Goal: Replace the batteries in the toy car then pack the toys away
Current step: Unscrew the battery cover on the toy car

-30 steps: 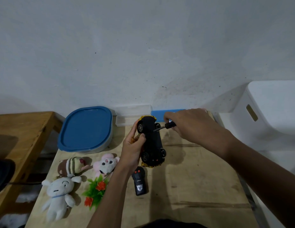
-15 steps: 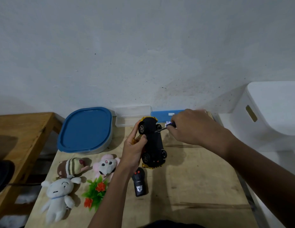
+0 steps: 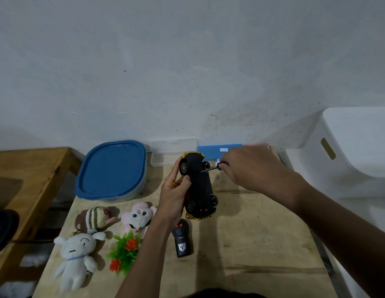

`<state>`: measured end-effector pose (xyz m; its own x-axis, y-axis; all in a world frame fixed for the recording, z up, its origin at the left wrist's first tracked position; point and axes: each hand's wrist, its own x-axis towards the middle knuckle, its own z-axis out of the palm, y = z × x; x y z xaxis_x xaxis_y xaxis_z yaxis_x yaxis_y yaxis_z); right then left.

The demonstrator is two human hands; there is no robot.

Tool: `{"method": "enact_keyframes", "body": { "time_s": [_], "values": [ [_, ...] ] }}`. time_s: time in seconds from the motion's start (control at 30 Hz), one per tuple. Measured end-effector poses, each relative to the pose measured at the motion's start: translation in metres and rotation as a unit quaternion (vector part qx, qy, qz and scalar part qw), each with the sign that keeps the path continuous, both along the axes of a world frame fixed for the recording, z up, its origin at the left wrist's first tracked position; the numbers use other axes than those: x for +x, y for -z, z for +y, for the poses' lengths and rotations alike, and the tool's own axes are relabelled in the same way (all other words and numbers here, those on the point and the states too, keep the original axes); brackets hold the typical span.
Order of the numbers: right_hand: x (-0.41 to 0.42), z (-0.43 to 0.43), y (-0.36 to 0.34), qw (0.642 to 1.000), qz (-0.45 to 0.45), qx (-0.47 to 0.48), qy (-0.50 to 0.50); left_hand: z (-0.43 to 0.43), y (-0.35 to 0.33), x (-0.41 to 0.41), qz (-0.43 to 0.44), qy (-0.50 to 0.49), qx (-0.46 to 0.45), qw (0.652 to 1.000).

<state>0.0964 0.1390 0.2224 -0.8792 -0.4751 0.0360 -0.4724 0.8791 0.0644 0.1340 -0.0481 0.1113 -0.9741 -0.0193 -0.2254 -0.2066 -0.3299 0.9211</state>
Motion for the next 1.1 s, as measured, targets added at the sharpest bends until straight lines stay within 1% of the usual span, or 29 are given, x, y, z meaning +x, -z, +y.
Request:
{"method": "enact_keyframes", "body": {
  "time_s": [0.13,0.23,0.4,0.5,0.63,0.8,0.87,0.93,1.0,1.03,1.1],
  "values": [
    [-0.002,0.001,0.002,0.999,-0.018,-0.032,-0.032,0.003,0.002,0.002,0.000,0.001,-0.008,1.000],
    [-0.001,0.003,0.005,0.997,-0.035,-0.055,-0.033,0.005,0.003,0.002,-0.005,-0.003,-0.005,1.000],
    [-0.004,0.003,0.010,0.999,-0.037,0.014,-0.037,0.002,0.001,0.002,0.001,0.007,0.007,1.000],
    [-0.003,0.003,0.013,0.999,-0.016,0.012,-0.037,0.002,0.001,0.001,-0.003,0.003,0.007,1.000],
    [0.000,0.006,0.012,0.998,-0.041,-0.018,-0.037,0.003,0.002,0.001,-0.007,0.002,0.007,1.000],
    [0.004,0.007,0.015,0.999,-0.026,-0.017,-0.016,0.007,0.001,0.002,-0.018,-0.013,0.003,1.000],
    [0.003,0.011,0.015,0.999,-0.034,-0.028,-0.009,0.006,0.002,0.003,-0.029,-0.018,0.008,0.999],
    [0.003,0.017,0.014,0.996,-0.073,-0.057,0.012,0.006,0.002,0.003,-0.042,-0.019,0.015,0.999],
    [0.004,0.022,0.014,0.984,-0.132,-0.108,0.046,0.006,0.001,0.003,-0.051,-0.023,0.022,0.998],
    [0.005,0.023,0.017,0.973,-0.163,-0.150,0.068,0.006,0.001,0.003,-0.053,-0.021,0.024,0.998],
    [0.009,0.021,0.028,0.931,-0.209,-0.275,0.115,0.007,0.000,0.003,-0.057,-0.016,0.027,0.998]
  ]
}}
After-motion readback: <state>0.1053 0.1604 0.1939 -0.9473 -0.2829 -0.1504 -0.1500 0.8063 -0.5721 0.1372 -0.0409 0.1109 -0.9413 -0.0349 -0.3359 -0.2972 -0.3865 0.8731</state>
